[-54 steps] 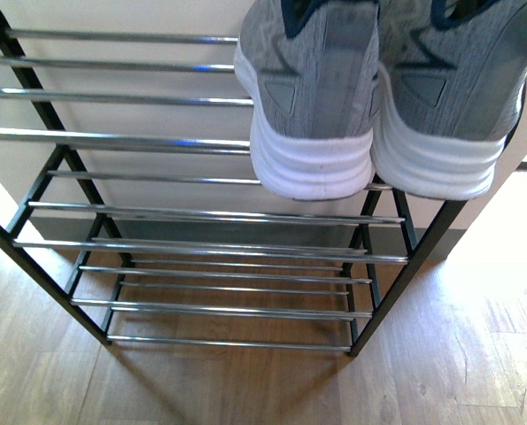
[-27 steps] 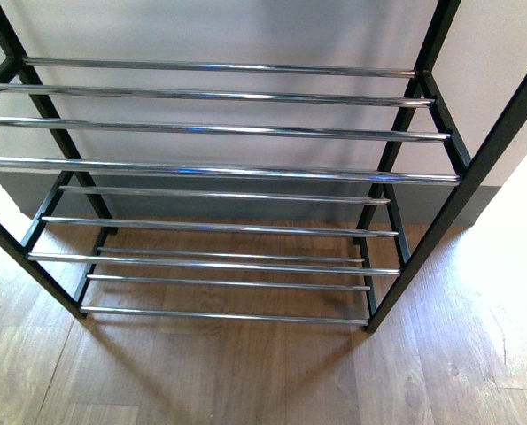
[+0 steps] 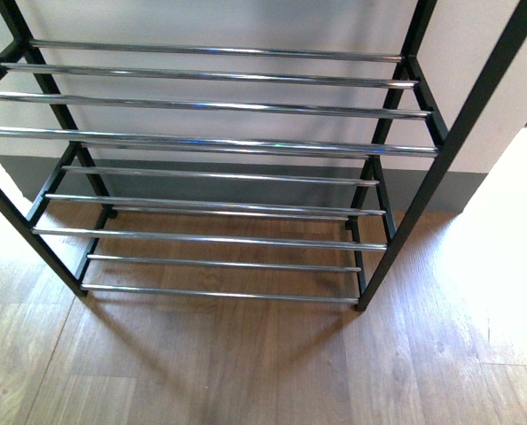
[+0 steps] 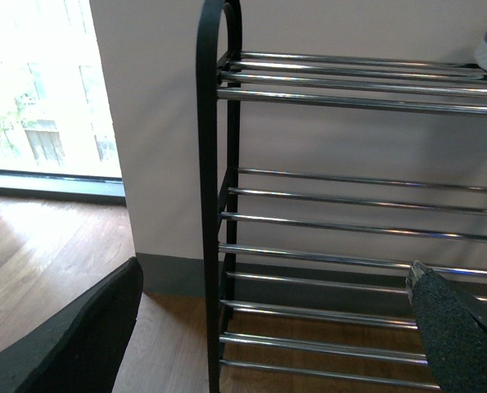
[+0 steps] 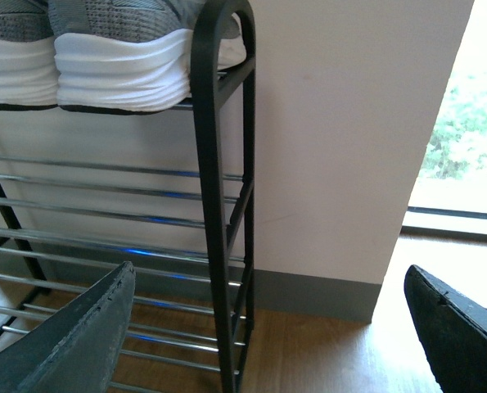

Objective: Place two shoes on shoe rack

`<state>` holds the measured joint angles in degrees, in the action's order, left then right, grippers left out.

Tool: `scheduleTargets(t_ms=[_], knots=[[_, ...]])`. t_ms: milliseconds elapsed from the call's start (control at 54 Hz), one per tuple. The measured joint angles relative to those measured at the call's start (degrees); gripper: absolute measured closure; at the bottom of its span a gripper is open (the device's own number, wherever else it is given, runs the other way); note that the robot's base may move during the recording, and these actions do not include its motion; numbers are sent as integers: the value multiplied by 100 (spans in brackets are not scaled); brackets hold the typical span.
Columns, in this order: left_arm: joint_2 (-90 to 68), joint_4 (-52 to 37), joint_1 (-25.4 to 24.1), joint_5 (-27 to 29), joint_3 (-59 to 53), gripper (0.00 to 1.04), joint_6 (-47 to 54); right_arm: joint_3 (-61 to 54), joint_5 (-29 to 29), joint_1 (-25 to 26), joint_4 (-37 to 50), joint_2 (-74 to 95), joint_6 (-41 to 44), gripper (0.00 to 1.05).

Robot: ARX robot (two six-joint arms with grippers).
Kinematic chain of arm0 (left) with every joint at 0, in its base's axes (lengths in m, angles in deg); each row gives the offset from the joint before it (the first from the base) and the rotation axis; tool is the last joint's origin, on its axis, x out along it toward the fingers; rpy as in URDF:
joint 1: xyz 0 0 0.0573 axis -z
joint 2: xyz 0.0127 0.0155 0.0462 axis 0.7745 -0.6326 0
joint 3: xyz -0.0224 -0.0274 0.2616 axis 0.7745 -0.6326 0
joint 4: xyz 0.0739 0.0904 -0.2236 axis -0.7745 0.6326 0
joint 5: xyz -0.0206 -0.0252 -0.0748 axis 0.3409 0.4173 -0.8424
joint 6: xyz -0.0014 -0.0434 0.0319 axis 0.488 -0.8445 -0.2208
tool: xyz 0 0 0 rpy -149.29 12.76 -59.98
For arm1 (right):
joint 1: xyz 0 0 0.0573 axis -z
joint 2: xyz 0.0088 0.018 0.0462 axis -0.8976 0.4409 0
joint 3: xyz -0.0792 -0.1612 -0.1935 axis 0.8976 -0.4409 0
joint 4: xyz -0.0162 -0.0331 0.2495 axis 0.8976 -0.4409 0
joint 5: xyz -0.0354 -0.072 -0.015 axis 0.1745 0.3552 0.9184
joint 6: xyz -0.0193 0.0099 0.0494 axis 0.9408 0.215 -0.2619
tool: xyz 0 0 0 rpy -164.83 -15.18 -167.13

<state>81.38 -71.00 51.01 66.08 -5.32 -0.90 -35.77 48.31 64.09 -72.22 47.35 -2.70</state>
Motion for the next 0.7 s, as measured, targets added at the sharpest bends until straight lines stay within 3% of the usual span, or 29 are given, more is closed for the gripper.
scheduleTargets(t_ms=[704], knots=[[0,-2,-4,-31,0,9,0,0,33,-4,0,0,-2,9]])
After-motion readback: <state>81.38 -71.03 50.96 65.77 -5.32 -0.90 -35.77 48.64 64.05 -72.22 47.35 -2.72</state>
